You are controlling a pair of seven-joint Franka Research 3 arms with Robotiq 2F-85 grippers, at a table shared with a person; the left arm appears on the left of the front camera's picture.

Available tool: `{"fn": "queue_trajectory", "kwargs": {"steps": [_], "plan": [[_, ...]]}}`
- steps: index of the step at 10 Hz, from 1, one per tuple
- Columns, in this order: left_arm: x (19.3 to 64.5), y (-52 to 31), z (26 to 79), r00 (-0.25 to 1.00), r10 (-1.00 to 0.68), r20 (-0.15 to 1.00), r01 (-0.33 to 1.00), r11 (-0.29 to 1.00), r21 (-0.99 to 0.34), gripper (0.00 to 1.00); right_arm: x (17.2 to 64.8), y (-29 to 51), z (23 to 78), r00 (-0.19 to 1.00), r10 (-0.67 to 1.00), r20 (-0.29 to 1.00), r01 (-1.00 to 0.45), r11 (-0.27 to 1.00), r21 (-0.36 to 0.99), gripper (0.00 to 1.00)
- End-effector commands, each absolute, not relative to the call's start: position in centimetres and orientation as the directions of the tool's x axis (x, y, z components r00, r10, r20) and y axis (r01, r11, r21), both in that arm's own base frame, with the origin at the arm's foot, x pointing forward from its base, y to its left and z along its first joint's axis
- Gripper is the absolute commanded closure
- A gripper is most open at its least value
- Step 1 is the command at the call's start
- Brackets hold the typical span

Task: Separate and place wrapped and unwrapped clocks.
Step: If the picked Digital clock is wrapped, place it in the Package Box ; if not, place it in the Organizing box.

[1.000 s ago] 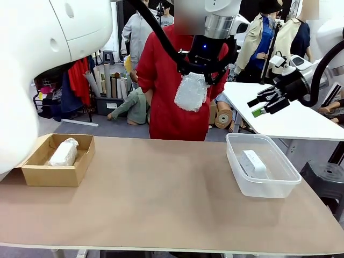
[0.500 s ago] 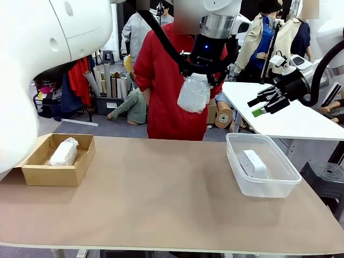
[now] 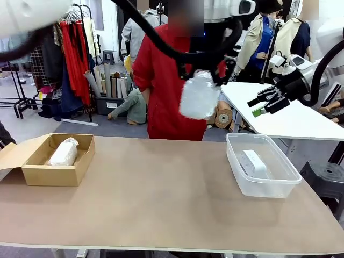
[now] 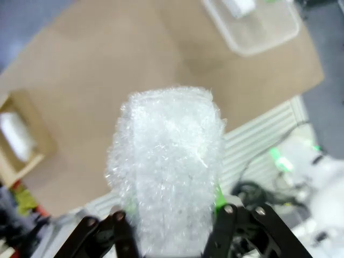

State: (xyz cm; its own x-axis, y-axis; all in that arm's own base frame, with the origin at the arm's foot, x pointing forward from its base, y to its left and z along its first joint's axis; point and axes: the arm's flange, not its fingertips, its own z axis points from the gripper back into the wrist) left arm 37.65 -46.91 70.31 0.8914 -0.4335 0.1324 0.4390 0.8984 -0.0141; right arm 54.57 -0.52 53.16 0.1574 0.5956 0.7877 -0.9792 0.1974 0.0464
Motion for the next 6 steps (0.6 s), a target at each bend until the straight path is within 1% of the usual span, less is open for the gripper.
{"fn": "queue_trajectory", "kwargs": {"steps": [1, 2, 3, 4, 6], "plan": [[34.7, -40.6, 68.8, 0.874, -0.486, 0.022, 0.485, 0.873, 0.046, 1.00, 54.5, -0.4, 53.4, 0.153, 0.595, 0.789, -0.980, 0.197, 0.042, 0.00], [33.8, -38.7, 68.9, 0.878, -0.478, -0.019, 0.478, 0.876, 0.058, 1.00, 54.5, -0.4, 53.4, 0.153, 0.595, 0.789, -0.980, 0.197, 0.042, 0.00], [33.5, -37.2, 69.1, 0.895, -0.444, 0.040, 0.440, 0.895, 0.069, 1.00, 54.5, -0.4, 53.4, 0.153, 0.595, 0.789, -0.980, 0.197, 0.042, 0.00], [33.7, -35.3, 69.9, 0.917, -0.380, 0.118, 0.368, 0.923, 0.112, 1.00, 54.5, -0.4, 53.4, 0.153, 0.595, 0.789, -0.980, 0.197, 0.042, 0.00], [33.6, -30.7, 70.0, 0.933, -0.250, 0.257, 0.219, 0.965, 0.146, 1.00, 54.5, -0.4, 53.4, 0.153, 0.595, 0.789, -0.980, 0.197, 0.042, 0.00]]}}
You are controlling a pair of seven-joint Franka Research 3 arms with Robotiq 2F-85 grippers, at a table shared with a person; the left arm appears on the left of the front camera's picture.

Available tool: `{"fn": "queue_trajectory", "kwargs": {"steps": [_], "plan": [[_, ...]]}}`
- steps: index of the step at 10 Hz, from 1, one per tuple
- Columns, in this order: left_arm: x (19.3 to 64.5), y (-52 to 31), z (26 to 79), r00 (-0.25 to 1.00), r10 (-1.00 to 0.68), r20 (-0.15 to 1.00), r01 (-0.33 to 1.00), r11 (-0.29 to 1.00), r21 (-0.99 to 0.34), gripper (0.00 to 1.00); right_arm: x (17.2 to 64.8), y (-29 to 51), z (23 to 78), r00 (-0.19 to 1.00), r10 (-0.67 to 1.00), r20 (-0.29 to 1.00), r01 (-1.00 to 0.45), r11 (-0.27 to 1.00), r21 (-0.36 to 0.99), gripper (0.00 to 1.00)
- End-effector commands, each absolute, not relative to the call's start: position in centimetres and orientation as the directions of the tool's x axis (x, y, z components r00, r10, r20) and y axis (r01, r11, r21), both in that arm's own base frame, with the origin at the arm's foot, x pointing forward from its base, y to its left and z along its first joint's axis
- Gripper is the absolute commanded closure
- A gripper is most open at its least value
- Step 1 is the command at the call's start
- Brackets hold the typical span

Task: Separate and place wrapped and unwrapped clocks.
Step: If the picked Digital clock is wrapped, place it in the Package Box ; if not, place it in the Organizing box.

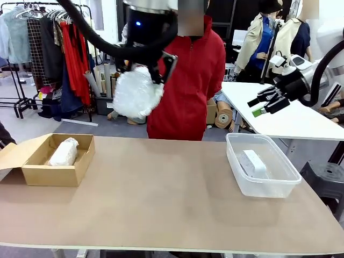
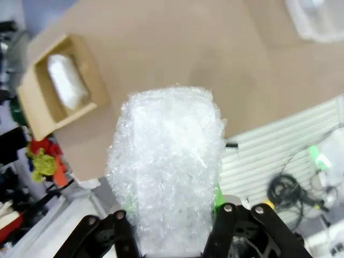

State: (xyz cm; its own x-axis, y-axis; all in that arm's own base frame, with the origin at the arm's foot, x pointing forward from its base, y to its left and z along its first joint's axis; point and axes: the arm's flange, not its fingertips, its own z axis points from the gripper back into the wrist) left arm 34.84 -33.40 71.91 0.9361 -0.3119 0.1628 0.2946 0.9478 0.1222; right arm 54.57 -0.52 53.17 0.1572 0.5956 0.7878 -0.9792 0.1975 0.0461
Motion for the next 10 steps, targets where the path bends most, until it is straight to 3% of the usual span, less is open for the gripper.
{"fn": "queue_trajectory", "kwargs": {"steps": [1, 4, 6, 7, 10], "plan": [[33.5, -28.5, 69.7, 0.938, -0.202, 0.282, 0.157, 0.972, 0.174, 1.00, 54.5, -0.4, 53.4, 0.153, 0.595, 0.789, -0.980, 0.197, 0.042, 0.00], [33.3, -24.0, 69.5, 0.935, -0.091, 0.343, 0.003, 0.968, 0.250, 1.00, 54.5, -0.4, 53.4, 0.153, 0.595, 0.789, -0.980, 0.197, 0.042, 0.00], [34.1, -24.9, 70.5, 0.899, -0.007, 0.438, -0.093, 0.974, 0.206, 1.00, 54.5, -0.4, 53.4, 0.153, 0.595, 0.789, -0.980, 0.197, 0.042, 0.00], [34.1, -23.6, 70.2, 0.940, -0.086, 0.331, 0.009, 0.974, 0.227, 1.00, 54.5, -0.4, 53.4, 0.153, 0.595, 0.789, -0.980, 0.197, 0.042, 0.00], [34.1, -23.6, 70.2, 0.940, -0.086, 0.331, 0.009, 0.974, 0.227, 1.00, 54.5, -0.4, 53.4, 0.153, 0.595, 0.789, -0.980, 0.197, 0.042, 0.00]]}}
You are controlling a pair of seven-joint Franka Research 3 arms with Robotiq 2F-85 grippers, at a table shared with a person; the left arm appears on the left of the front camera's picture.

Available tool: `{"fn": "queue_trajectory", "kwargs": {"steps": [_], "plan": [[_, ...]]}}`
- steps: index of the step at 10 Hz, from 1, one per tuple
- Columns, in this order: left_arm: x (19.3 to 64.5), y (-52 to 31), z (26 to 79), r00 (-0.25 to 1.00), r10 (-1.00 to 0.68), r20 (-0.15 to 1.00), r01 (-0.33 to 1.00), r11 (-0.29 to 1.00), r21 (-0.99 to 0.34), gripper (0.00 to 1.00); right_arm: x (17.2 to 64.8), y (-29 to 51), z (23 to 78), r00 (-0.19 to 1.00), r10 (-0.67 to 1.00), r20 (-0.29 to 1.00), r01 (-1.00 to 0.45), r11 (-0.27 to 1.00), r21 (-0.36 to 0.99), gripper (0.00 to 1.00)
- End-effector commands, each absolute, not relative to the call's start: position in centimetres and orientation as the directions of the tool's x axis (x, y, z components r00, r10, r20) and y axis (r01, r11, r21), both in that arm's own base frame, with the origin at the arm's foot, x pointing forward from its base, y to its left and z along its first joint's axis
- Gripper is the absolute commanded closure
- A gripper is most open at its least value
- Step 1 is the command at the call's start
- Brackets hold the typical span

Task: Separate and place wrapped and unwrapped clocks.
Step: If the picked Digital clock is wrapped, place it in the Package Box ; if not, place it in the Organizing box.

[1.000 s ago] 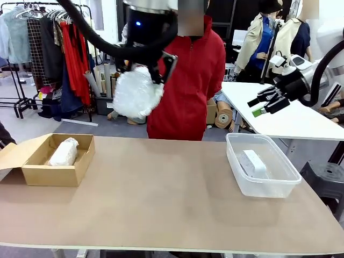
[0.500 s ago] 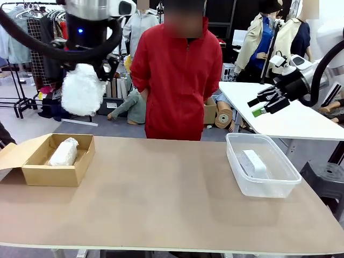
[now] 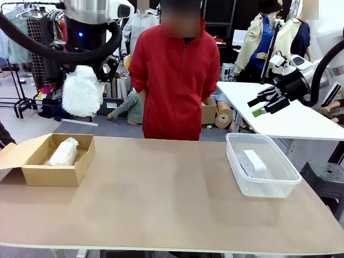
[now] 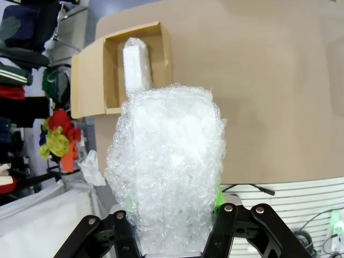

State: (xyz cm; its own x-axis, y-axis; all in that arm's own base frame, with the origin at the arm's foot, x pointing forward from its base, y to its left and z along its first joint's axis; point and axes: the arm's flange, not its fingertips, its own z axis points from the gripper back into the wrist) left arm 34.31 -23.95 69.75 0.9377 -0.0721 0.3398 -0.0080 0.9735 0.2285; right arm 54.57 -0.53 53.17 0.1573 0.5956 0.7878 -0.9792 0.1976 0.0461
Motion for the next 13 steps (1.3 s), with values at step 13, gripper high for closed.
{"fn": "queue_trajectory", "kwargs": {"steps": [13], "plan": [[43.4, -8.4, 54.5, 0.984, -0.081, 0.158, 0.080, 0.997, 0.012, 1.00, 54.5, -0.4, 53.4, 0.153, 0.595, 0.789, -0.980, 0.197, 0.042, 0.00]]}}
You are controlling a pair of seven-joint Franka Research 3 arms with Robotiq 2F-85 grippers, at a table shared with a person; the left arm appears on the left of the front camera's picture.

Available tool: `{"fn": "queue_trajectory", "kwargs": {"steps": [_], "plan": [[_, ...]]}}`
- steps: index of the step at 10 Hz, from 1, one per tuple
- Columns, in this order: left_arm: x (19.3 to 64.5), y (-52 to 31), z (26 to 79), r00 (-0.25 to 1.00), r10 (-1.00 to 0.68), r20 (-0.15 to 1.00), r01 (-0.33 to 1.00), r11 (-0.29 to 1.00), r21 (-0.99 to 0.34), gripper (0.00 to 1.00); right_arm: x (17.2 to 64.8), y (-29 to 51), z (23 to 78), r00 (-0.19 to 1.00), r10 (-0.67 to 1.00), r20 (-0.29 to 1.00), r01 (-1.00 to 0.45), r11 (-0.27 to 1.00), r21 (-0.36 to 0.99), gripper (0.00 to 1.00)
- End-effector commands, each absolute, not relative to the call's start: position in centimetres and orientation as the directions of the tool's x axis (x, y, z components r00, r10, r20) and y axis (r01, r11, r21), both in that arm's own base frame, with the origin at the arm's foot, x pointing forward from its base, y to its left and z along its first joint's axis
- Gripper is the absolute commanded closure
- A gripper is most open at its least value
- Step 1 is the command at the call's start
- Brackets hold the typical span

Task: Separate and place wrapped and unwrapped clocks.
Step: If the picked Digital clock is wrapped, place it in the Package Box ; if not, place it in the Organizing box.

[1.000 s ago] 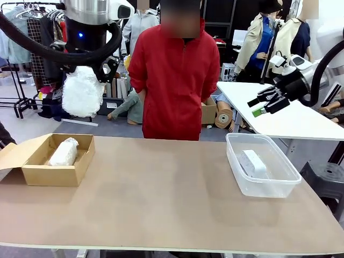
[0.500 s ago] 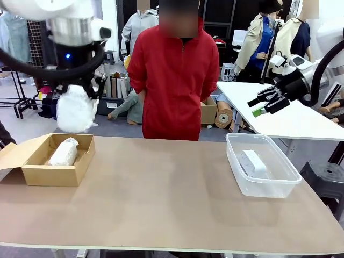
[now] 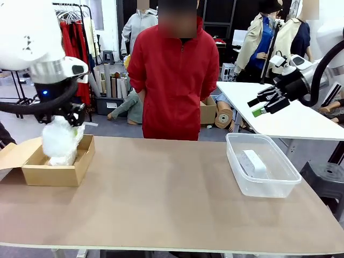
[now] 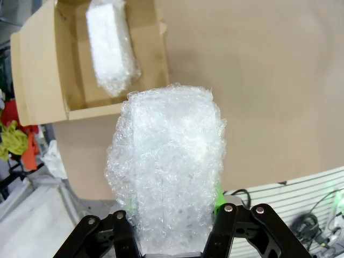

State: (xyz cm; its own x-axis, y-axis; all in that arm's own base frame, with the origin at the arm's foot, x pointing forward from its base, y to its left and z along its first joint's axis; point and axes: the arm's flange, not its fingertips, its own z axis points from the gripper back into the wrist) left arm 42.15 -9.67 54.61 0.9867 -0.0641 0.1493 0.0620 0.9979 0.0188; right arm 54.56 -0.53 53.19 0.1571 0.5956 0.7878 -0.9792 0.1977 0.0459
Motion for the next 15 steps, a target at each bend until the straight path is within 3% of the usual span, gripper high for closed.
{"fn": "queue_trajectory", "kwargs": {"steps": [1, 5, 6, 10, 15], "plan": [[44.9, -7.6, 54.3, 0.978, -0.086, 0.190, 0.080, 0.996, 0.038, 1.00, 54.5, -0.4, 53.4, 0.153, 0.595, 0.789, -0.980, 0.197, 0.042, 0.00], [51.5, -5.3, 53.5, 0.967, -0.002, 0.255, -0.011, 0.999, 0.046, 1.00, 54.5, -0.4, 53.4, 0.153, 0.595, 0.789, -0.980, 0.197, 0.042, 0.00], [51.7, -5.1, 53.8, 0.972, 0.009, 0.237, -0.009, 1.000, -0.002, 1.00, 54.5, -0.4, 53.4, 0.153, 0.595, 0.789, -0.980, 0.197, 0.042, 0.00], [50.4, -5.6, 53.1, 0.969, -0.048, 0.243, 0.036, 0.998, 0.050, 1.00, 54.5, -0.4, 53.4, 0.153, 0.595, 0.789, -0.980, 0.197, 0.042, 0.00], [55.1, -4.1, 49.4, 0.952, -0.042, 0.304, 0.015, 0.996, 0.089, 1.00, 54.5, -0.4, 53.4, 0.153, 0.595, 0.789, -0.980, 0.197, 0.042, 0.00]]}}
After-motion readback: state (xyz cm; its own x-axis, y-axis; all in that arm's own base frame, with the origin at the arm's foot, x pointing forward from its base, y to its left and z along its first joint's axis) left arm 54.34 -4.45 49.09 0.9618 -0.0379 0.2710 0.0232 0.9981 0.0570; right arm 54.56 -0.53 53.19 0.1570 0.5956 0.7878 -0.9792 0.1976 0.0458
